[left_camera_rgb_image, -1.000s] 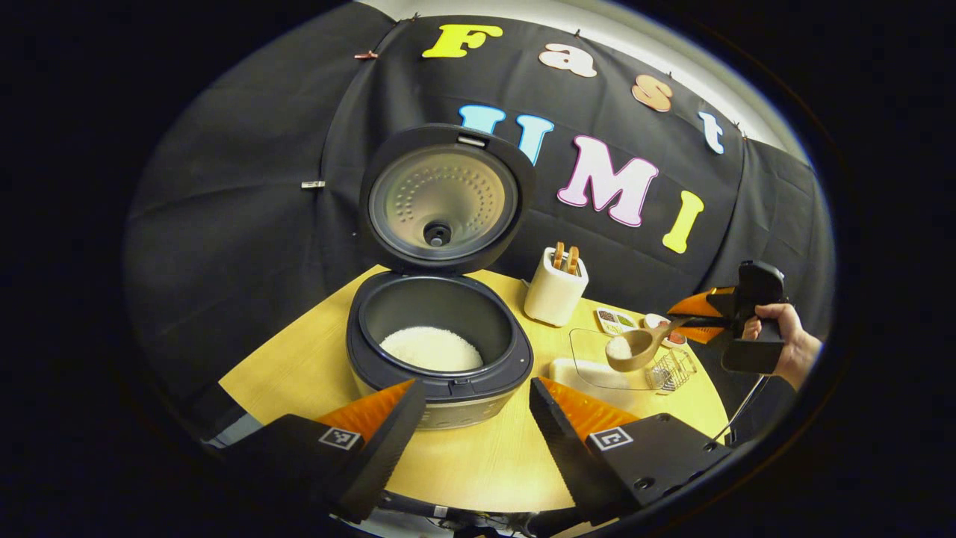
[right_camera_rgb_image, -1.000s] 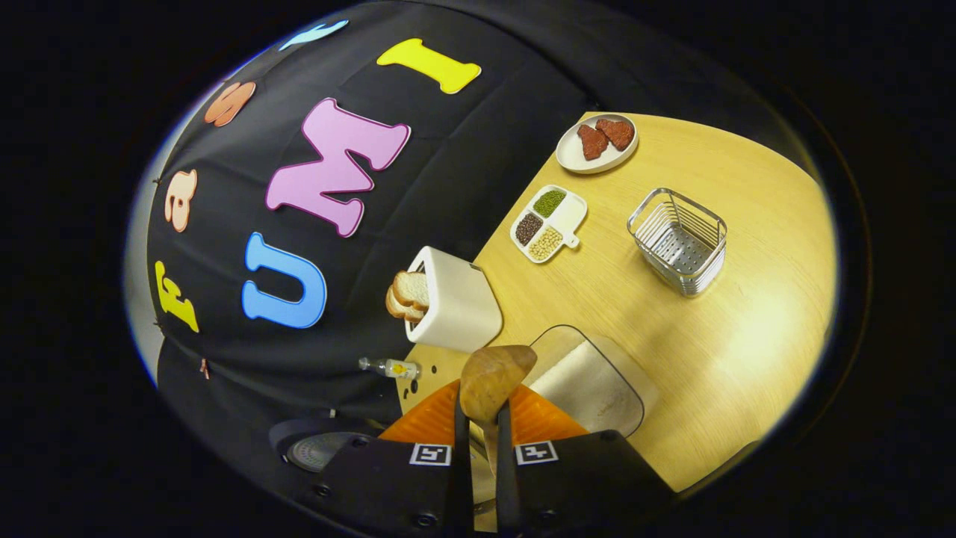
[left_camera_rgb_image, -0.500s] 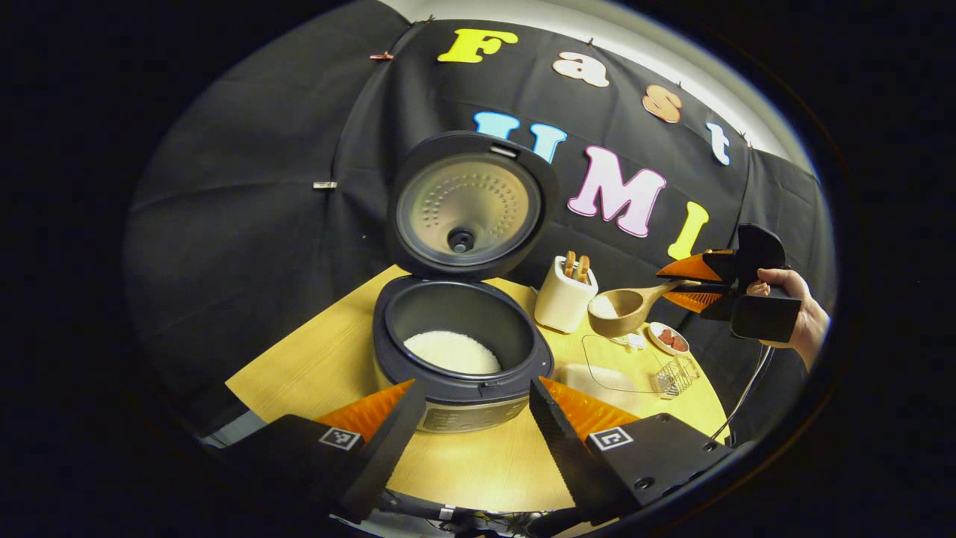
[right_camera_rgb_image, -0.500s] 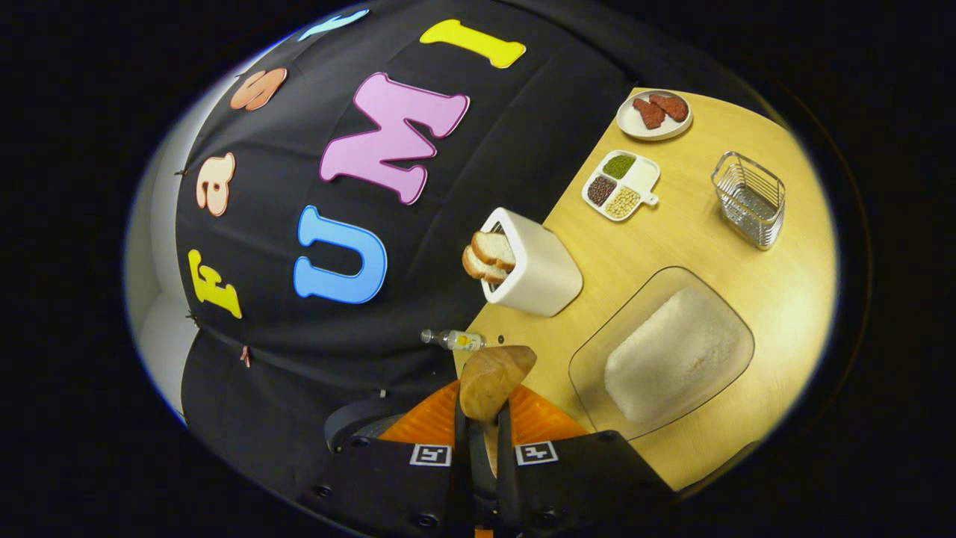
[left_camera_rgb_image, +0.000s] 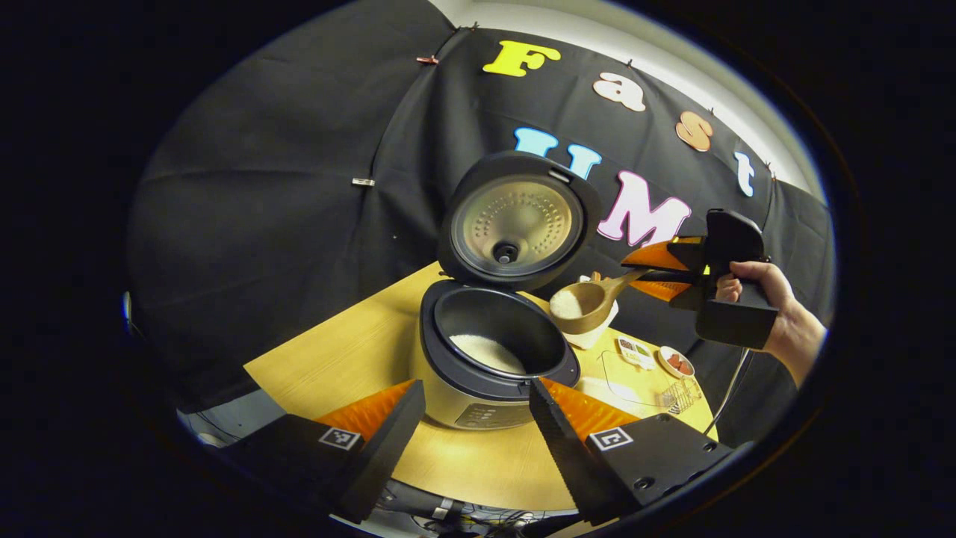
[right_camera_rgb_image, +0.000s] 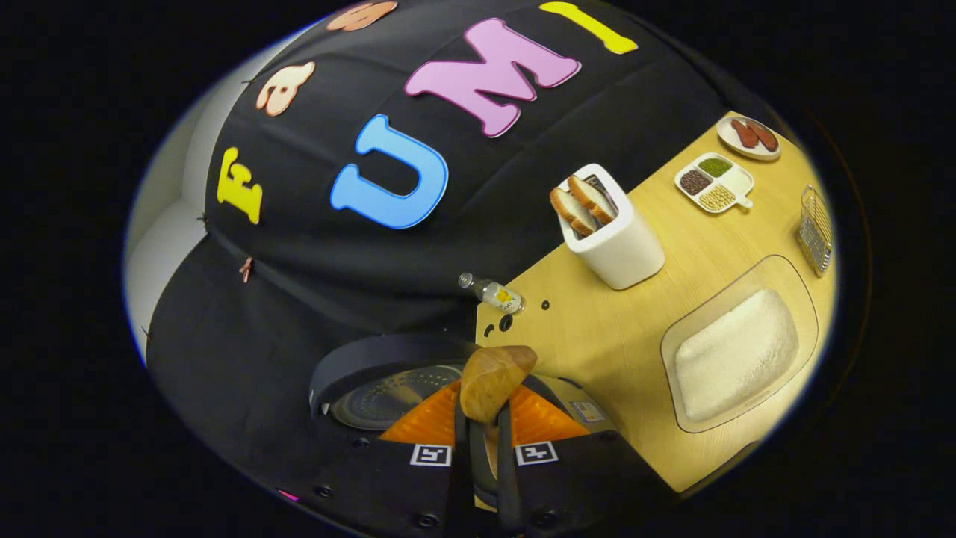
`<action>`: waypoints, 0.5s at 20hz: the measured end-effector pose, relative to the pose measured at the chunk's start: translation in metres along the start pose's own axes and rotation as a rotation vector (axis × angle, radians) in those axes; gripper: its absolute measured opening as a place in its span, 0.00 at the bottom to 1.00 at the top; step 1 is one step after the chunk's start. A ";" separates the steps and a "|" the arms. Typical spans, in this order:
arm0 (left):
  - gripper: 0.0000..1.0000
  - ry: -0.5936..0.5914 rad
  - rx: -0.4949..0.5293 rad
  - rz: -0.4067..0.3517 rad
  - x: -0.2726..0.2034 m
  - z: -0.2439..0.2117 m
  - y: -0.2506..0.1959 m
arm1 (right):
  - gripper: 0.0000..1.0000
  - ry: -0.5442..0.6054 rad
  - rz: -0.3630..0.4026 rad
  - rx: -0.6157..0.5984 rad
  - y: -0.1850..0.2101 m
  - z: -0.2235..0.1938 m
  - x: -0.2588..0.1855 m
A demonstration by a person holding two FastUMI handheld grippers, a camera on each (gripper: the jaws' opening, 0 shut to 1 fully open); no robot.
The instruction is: Close the left gripper, press the button to open the rice cooker; take a wooden spoon from the chopstick holder with the right hand, scoop a spoonful of rice and pour it into the rice cooker, then put the wooden spoon back into the chopstick holder.
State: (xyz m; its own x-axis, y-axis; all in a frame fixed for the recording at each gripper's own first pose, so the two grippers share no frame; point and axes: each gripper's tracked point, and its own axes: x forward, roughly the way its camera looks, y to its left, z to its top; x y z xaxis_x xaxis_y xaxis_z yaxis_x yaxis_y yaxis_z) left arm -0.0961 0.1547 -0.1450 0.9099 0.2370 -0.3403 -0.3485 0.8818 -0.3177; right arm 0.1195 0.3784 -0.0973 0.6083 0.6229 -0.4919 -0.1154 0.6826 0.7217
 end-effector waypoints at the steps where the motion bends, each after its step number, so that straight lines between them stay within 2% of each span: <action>1: 0.95 -0.004 -0.015 -0.001 0.001 -0.001 0.003 | 0.17 0.009 -0.003 -0.036 0.003 -0.006 0.006; 5: 0.95 0.000 -0.047 0.022 0.007 -0.004 0.016 | 0.16 0.009 0.001 -0.257 0.017 -0.028 0.021; 10: 0.95 0.003 -0.028 0.039 0.006 0.000 0.024 | 0.16 -0.001 0.034 -0.498 0.030 -0.050 0.035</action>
State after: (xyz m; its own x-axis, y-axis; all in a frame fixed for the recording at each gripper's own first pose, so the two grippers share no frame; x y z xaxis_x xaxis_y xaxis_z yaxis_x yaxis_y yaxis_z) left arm -0.0989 0.1773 -0.1546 0.8948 0.2701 -0.3555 -0.3903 0.8600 -0.3288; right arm 0.0982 0.4401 -0.1171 0.5984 0.6480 -0.4711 -0.4962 0.7614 0.4171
